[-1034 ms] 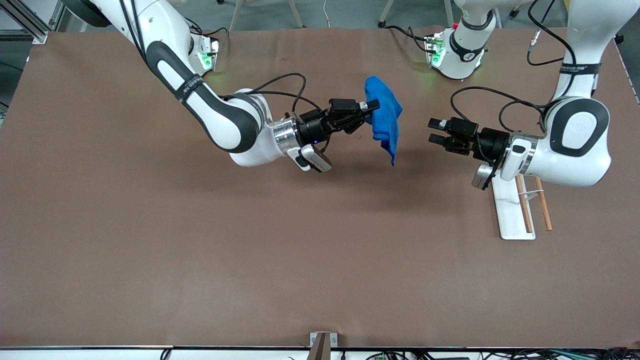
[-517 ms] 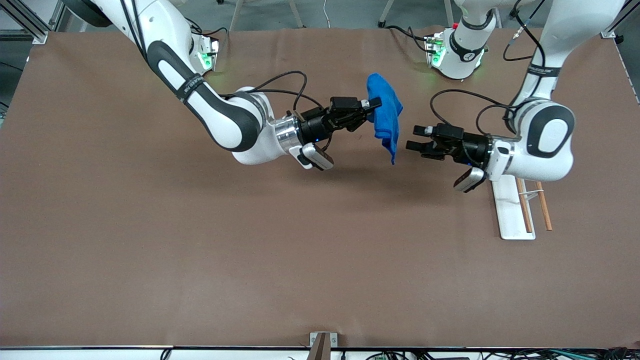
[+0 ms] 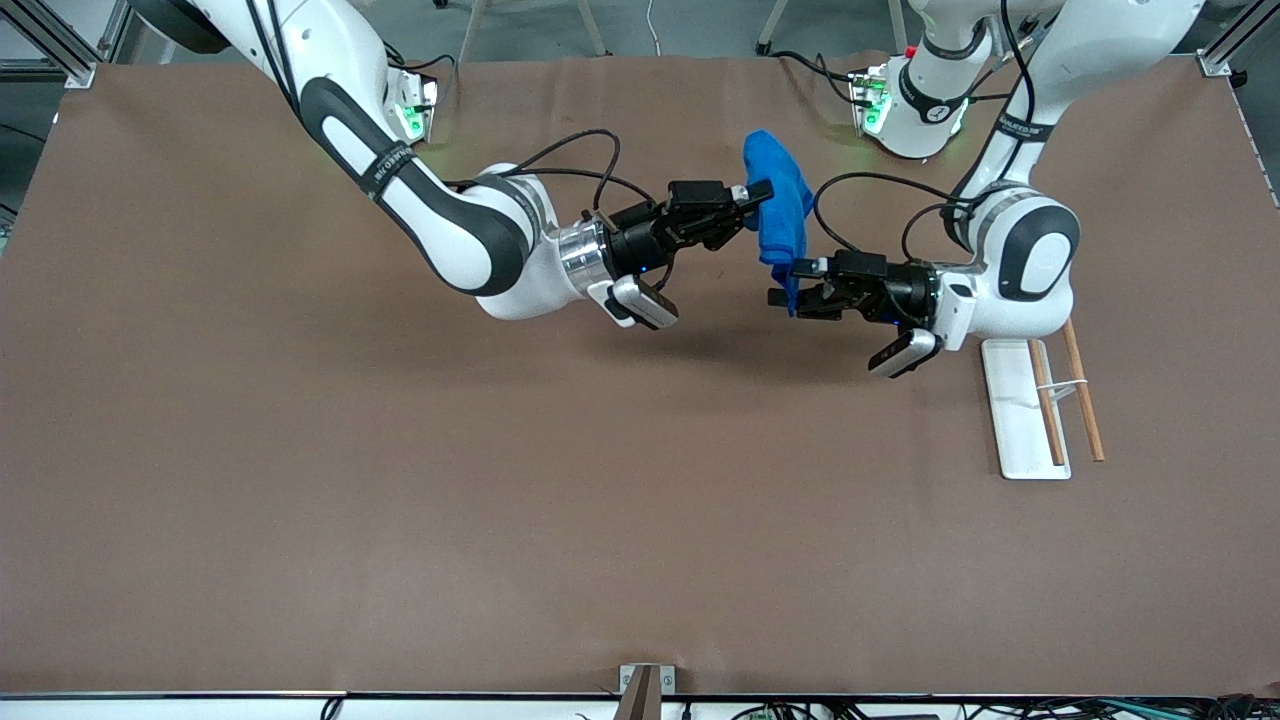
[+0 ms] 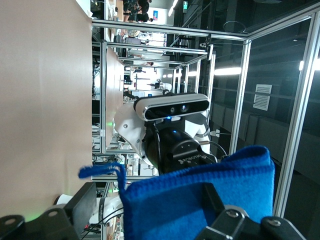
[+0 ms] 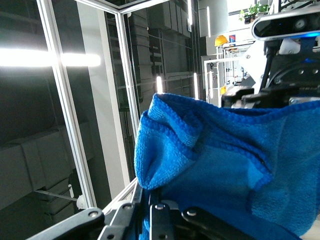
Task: Right arm passes towel to left arm to hang
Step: 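Reach the left gripper to the towel held by the right gripper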
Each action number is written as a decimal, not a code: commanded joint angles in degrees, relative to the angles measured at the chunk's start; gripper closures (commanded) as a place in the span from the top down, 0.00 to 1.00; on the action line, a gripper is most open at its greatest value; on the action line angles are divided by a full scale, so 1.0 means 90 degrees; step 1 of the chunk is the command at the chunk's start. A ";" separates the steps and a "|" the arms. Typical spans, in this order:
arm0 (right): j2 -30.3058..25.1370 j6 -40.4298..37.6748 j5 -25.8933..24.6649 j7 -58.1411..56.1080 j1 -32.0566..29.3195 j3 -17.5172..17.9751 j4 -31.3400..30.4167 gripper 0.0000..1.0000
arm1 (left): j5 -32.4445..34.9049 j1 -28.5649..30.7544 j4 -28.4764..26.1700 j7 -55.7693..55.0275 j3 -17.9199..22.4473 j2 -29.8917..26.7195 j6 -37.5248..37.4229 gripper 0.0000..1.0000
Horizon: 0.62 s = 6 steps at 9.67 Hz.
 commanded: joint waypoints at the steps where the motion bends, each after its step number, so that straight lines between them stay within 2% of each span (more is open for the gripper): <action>1: -0.0006 0.0033 0.0212 -0.0215 0.0022 0.0052 -0.0001 0.01 | -0.0122 0.0054 -0.0467 0.0220 0.0022 -0.0251 -0.0027 0.81; 2: -0.0006 0.0043 0.0212 -0.0235 0.0022 0.0052 0.0008 0.01 | -0.0026 0.0074 -0.0467 0.0152 0.0090 -0.0251 -0.0290 0.53; 4: -0.0006 0.0043 0.0212 -0.0235 0.0022 0.0052 0.0008 0.01 | 0.1053 0.0113 -0.0370 -0.0004 0.0604 -0.0251 -0.0894 0.22; 5: -0.0006 0.0043 0.0212 -0.0235 0.0022 0.0052 -0.0001 0.01 | 0.1398 0.0113 -0.0360 0.0024 0.0859 -0.0184 -0.1343 0.00; 6: -0.0006 0.0043 0.0212 -0.0235 0.0031 0.0052 0.0008 0.01 | 0.1421 0.0113 -0.0331 0.0034 0.0881 -0.0164 -0.1376 0.00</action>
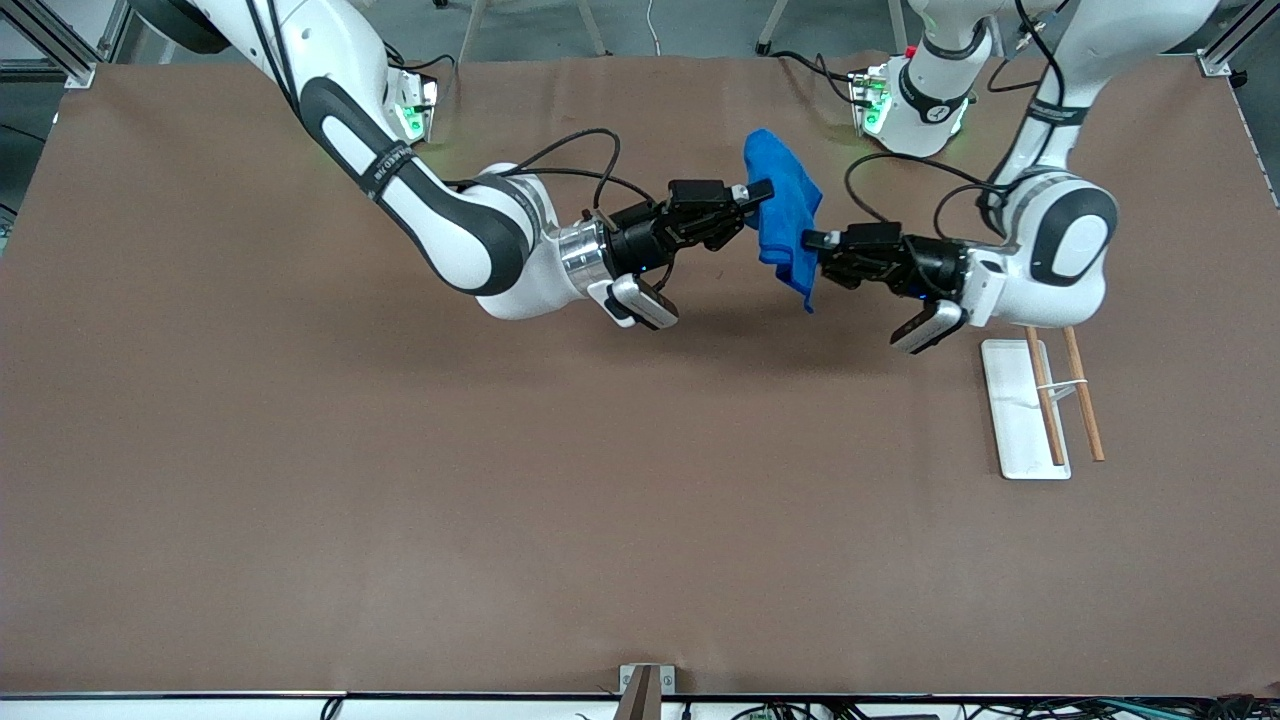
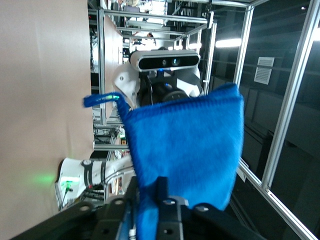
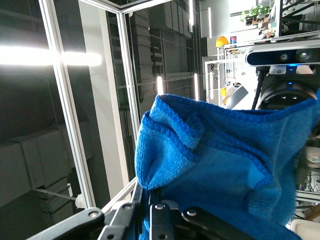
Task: Right arm passes towel to left arm to hang
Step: 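Grasp the towel with the left gripper while the right gripper releases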
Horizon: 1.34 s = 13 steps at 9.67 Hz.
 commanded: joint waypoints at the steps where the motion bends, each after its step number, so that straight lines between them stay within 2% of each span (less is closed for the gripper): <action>1: -0.0007 0.0045 0.0206 -0.0145 0.0018 0.0047 0.0006 0.01 | 0.0190 -0.0022 -0.0034 0.0078 0.0058 0.0114 -0.0033 0.00; 2: -0.0007 0.0084 0.0196 -0.0096 -0.0001 0.0037 -0.0013 0.07 | 0.0190 -0.0022 0.0044 0.0049 0.0058 0.0153 -0.0033 0.00; 3: -0.0036 0.0200 0.0138 -0.0048 -0.0079 0.0037 -0.0052 0.99 | 0.0190 -0.0032 0.0093 0.0029 0.0058 0.0183 -0.0023 0.00; 5: -0.0268 0.0550 -0.0104 0.0757 -0.0361 0.0008 -0.0062 1.00 | 0.0200 -0.0032 0.0181 -0.0029 0.0126 0.0183 -0.0033 0.00; 7: -0.0611 0.0905 -0.2195 0.2552 -0.1052 -0.0012 -0.0091 1.00 | 0.0558 -0.0022 0.0560 -0.0409 0.0204 0.0309 -0.0013 0.00; 8: -0.0825 0.0885 -0.3018 0.2986 -0.1288 -0.0186 -0.0217 1.00 | 0.1083 -0.0032 0.0901 -0.0565 0.0340 0.0406 -0.0013 0.00; 9: -0.1001 0.0856 -0.3993 0.3299 -0.1281 -0.0729 -0.0266 1.00 | 0.1736 -0.0022 0.1310 -0.0625 0.0505 0.0533 -0.0013 0.00; 11: -0.1410 0.0934 -0.5316 0.3848 -0.1261 -0.1346 -0.0597 1.00 | 0.2938 -0.0012 0.2092 -0.0752 0.0856 0.0768 -0.0013 0.00; 13: -0.1802 0.0857 -0.6653 0.4179 -0.1242 -0.2447 -0.0998 1.00 | 0.4051 0.0036 0.2874 -0.0704 0.1413 0.1070 -0.0013 0.00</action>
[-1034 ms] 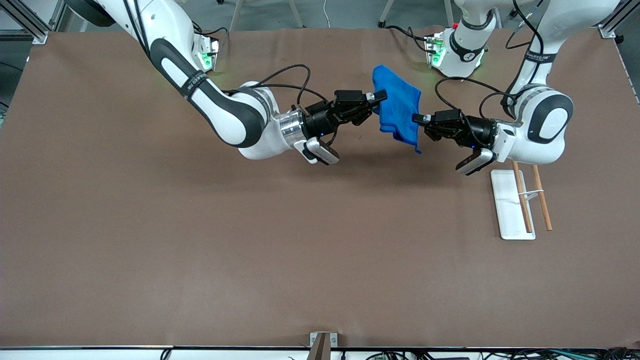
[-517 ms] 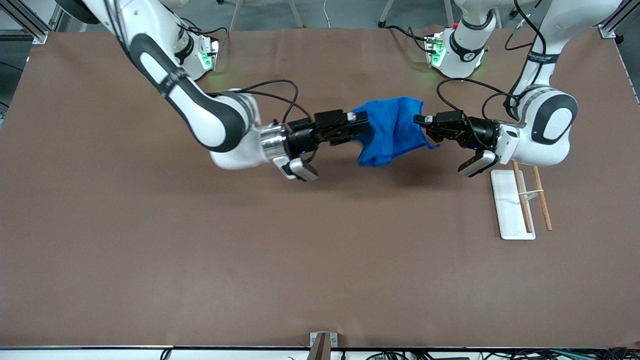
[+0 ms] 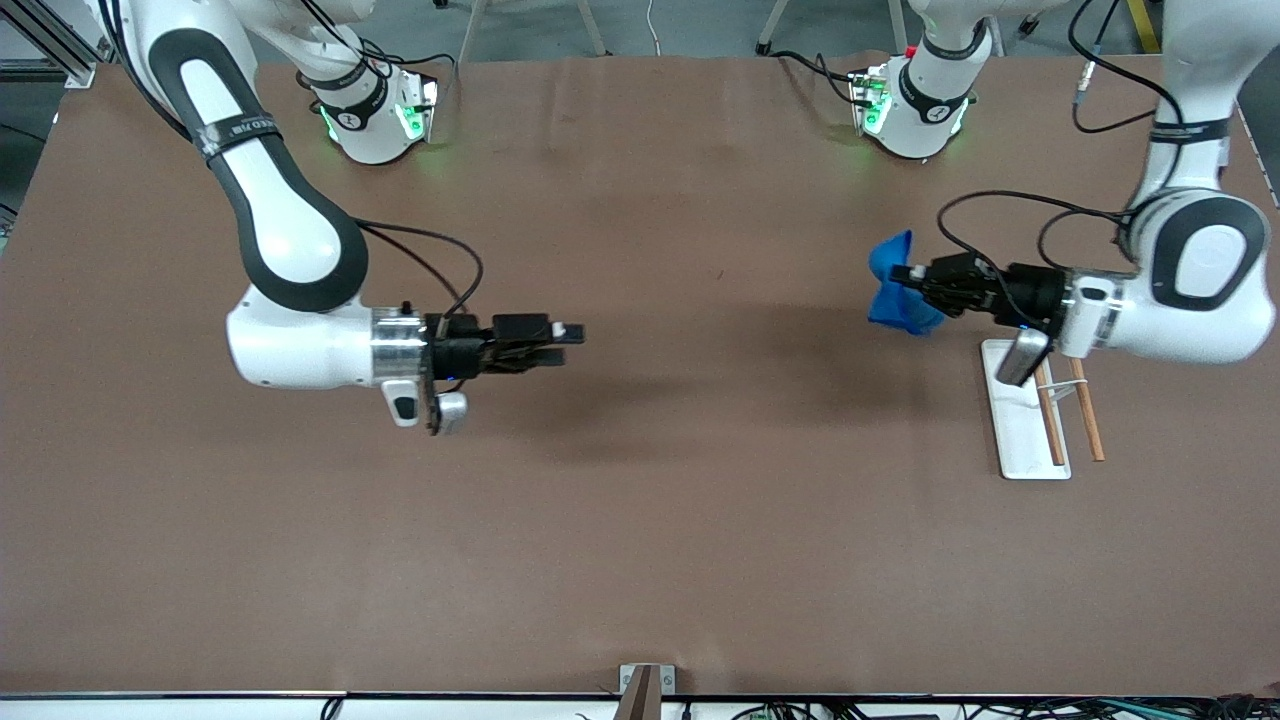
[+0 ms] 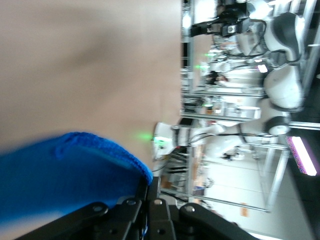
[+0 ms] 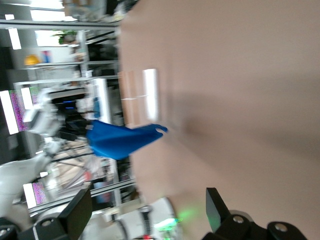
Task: Right arm passes towel to left arm to hang
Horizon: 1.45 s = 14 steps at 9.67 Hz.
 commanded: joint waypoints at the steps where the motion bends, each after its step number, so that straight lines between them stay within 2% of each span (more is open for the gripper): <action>1: -0.0633 -0.0255 -0.1419 0.0699 0.0062 -0.1051 -0.0501 1.00 | 0.1058 0.0030 0.0736 0.0031 0.0456 0.0539 0.0051 0.00; 4: -0.1043 -0.0384 -0.4086 0.1755 0.0101 -0.1854 -0.0452 1.00 | 0.2271 0.0040 0.1216 -0.0008 0.0917 0.0647 0.0753 0.00; 5: -0.1150 -0.0403 -0.4974 0.2406 0.0111 -0.2069 -0.0375 1.00 | 0.2351 0.0040 0.1226 0.0001 0.1179 0.0647 0.1006 0.00; 6: -0.1287 -0.0800 -0.6046 0.2954 0.0092 -0.2226 -0.0151 1.00 | 0.2361 0.0049 0.1246 0.0021 0.1413 0.0647 0.1086 0.00; 7: -0.1607 -0.1074 -0.6473 0.2930 0.0072 -0.2314 -0.0091 1.00 | 0.2400 0.0059 0.1333 0.0050 0.1686 0.0647 0.1154 0.00; 9: -0.2213 -0.1107 -0.6798 0.2008 0.0072 -0.2801 -0.0033 1.00 | 0.2808 0.0059 0.1479 0.0060 0.1933 0.0598 0.1699 0.00; 11: -0.2274 -0.1416 -0.6907 0.0805 0.0063 -0.3183 0.0726 1.00 | 0.3782 0.0059 0.1500 0.0109 0.1923 0.0598 0.2207 0.00; 12: -0.2304 -0.2656 -0.6907 0.0975 0.0063 -0.3184 0.1126 1.00 | 0.4174 0.0059 0.1509 0.0109 0.1914 0.0598 0.2364 0.00; 14: -0.2829 -0.3680 -0.6868 0.2494 0.0101 -0.3117 0.1316 1.00 | 0.4519 0.0069 0.1529 0.0138 0.1923 0.0588 0.2463 0.00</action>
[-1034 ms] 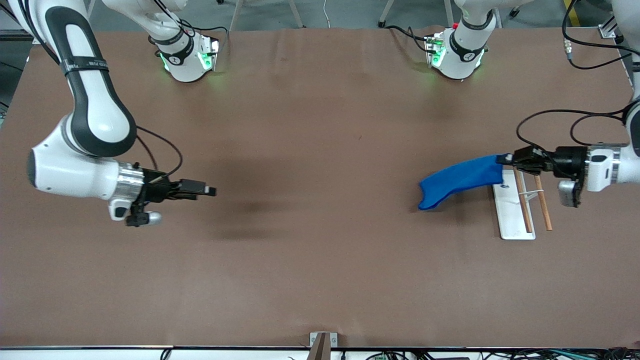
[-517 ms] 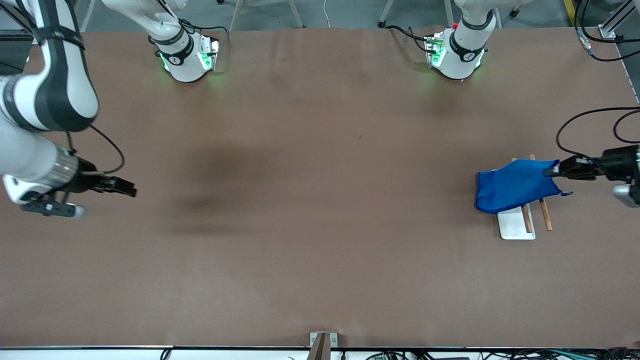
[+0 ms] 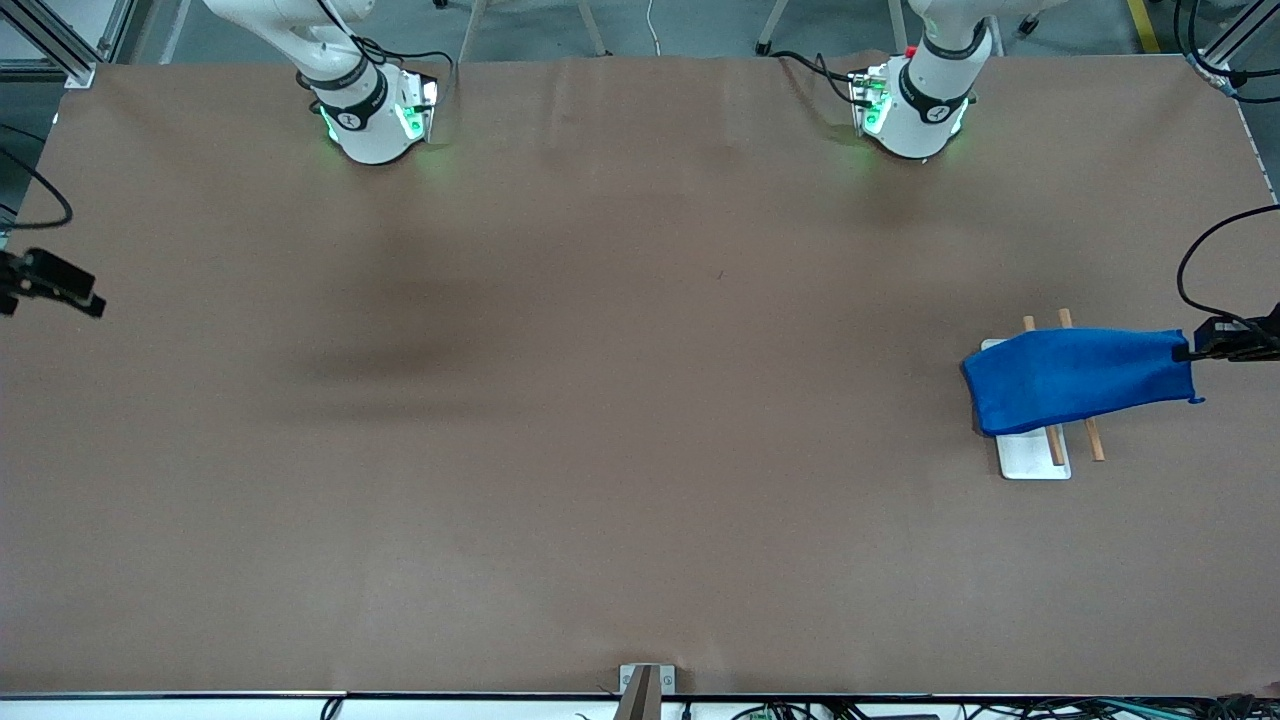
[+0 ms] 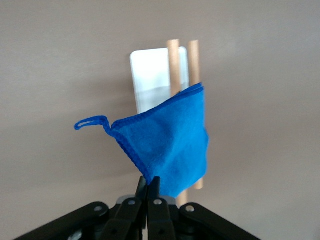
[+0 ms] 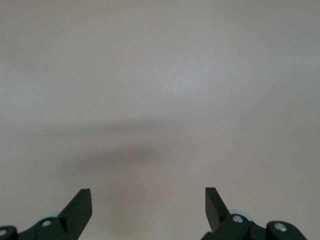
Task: Right arm passes towel to left arm to hang
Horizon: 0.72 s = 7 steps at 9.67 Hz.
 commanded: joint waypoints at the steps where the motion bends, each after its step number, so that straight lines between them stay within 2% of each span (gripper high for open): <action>1: -0.0550 -0.0619 -0.0094 0.0879 0.0051 0.0204 -0.0107 1.00 | 0.0209 -0.0037 0.0030 0.0107 0.0023 0.0144 0.0304 0.00; 2: -0.0697 -0.0524 -0.0094 0.0880 -0.0036 0.0302 -0.0282 1.00 | 0.0267 -0.0028 0.0021 0.0107 0.0023 0.0154 0.0354 0.00; 4: -0.0534 -0.0543 -0.0122 0.0540 -0.0222 0.0303 0.0055 1.00 | 0.0920 -0.0057 0.0001 0.0068 -0.0007 0.0144 0.0548 0.00; 6: -0.0396 -0.0377 -0.0249 0.0421 -0.0164 0.0293 0.0311 1.00 | 0.0961 -0.0105 -0.0038 -0.0029 -0.0055 0.0125 0.0550 0.00; 7: -0.0396 -0.0367 -0.0356 0.0421 -0.0154 0.0293 0.0283 1.00 | 0.0990 -0.0106 -0.0086 -0.0262 -0.0239 0.0086 0.0531 0.00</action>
